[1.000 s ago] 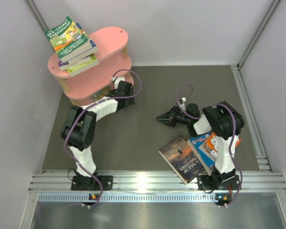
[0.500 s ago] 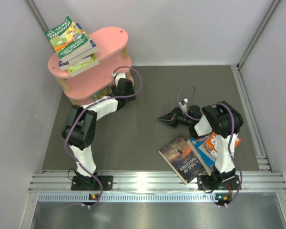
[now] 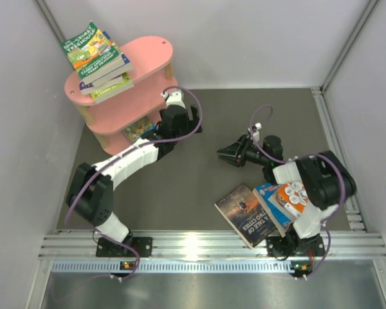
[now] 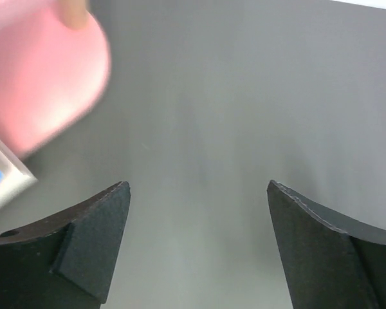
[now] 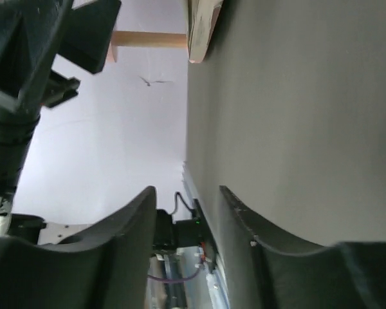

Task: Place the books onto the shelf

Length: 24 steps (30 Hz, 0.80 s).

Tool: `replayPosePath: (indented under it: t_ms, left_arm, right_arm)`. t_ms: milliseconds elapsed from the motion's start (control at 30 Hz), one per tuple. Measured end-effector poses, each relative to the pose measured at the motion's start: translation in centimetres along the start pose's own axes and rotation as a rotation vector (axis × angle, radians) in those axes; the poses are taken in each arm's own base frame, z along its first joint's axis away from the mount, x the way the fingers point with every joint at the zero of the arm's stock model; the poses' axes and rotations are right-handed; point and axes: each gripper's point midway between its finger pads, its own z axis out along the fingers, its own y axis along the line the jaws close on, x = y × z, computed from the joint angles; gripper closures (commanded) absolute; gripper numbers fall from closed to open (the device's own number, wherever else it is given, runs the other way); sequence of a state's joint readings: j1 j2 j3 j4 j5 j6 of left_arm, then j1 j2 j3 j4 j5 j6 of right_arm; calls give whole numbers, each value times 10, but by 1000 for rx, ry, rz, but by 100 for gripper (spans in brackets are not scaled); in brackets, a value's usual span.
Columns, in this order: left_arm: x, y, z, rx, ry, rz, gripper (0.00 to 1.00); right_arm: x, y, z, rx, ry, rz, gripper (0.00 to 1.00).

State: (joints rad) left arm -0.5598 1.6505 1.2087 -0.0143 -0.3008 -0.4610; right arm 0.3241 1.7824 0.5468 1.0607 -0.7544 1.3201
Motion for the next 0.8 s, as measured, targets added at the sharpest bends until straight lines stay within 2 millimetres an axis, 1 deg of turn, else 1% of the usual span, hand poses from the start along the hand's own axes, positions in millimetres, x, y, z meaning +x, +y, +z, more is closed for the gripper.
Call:
replayPosePath:
  t_ms: [33,100,133,200,233,267,300,333,367,400,433,500,533,567,633,700,800]
  left_arm:
    - [1,-11,-11,32,-2,-11,5]
    - [12,-24,-30,79,18,-30,3]
    - [23,-32,-40,105,40,-41,2]
    - [49,-47,-53,153,98,-55,1]
    - [65,-54,-59,181,137,-58,1]
    - [84,-62,-65,208,181,-58,1]
    - [103,-70,-71,238,231,-54,1]
    - [123,-81,-77,276,284,-48,1]
    - [134,-89,-80,305,315,-44,1]
    - [150,-101,-84,346,360,-38,1]
    - [164,-111,-87,382,400,-33,1]
    - [190,-130,-94,443,478,-19,1]
    - [200,-137,-96,463,510,-18,1]
    - [211,-144,-100,486,543,-14,1]
    - [225,-153,-108,514,584,-10,1]
    - [235,-159,-117,536,618,-14,1]
    - [243,-164,-128,568,638,-23,1]
  right_arm:
    - [-1,6,-3,8,1,-29,49]
    - [-7,19,-10,43,-15,-102,43]
    - [-17,20,-14,114,-46,-140,35]
    - [-36,20,-24,241,-114,-211,29]
    - [-47,20,-34,325,-159,-243,26]
    - [-55,20,-45,390,-196,-270,25]
    - [-65,19,-62,461,-240,-297,23]
    - [-74,16,-84,537,-289,-310,23]
    - [-82,9,-106,608,-338,-310,23]
    - [-90,3,-131,669,-381,-295,23]
    - [-101,-6,-160,738,-443,-272,23]
    - [-118,-29,-227,885,-577,-191,23]
    - [-121,-41,-256,956,-633,-141,23]
    - [-119,-53,-281,1022,-675,-83,23]
    - [-107,-70,-306,1115,-692,1,23]
    - [-95,-81,-318,1175,-687,61,19]
    - [-85,-95,-340,1249,-717,147,20]
